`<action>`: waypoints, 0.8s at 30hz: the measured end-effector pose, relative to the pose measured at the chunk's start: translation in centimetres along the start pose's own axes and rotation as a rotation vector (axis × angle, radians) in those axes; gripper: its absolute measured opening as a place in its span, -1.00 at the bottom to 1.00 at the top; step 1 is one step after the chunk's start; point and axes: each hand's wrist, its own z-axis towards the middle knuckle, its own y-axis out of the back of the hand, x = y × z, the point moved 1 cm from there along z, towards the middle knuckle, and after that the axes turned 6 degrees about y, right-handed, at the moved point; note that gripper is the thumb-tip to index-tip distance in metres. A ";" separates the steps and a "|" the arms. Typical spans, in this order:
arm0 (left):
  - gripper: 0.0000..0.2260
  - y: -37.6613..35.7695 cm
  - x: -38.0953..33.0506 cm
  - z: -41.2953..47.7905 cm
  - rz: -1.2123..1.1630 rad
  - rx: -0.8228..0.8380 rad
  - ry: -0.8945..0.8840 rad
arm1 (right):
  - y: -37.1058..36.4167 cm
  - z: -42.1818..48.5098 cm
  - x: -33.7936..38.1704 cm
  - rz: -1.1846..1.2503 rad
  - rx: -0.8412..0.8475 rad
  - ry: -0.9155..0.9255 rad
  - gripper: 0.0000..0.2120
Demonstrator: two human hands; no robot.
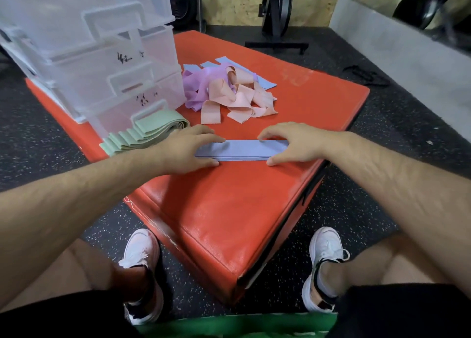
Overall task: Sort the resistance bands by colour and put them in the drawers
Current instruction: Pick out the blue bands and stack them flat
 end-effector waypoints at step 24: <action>-0.56 3.1 -1.6 9.1 -0.128 -0.197 0.156 | 4.5 8.9 1.9 0.128 -0.298 -0.011 -0.74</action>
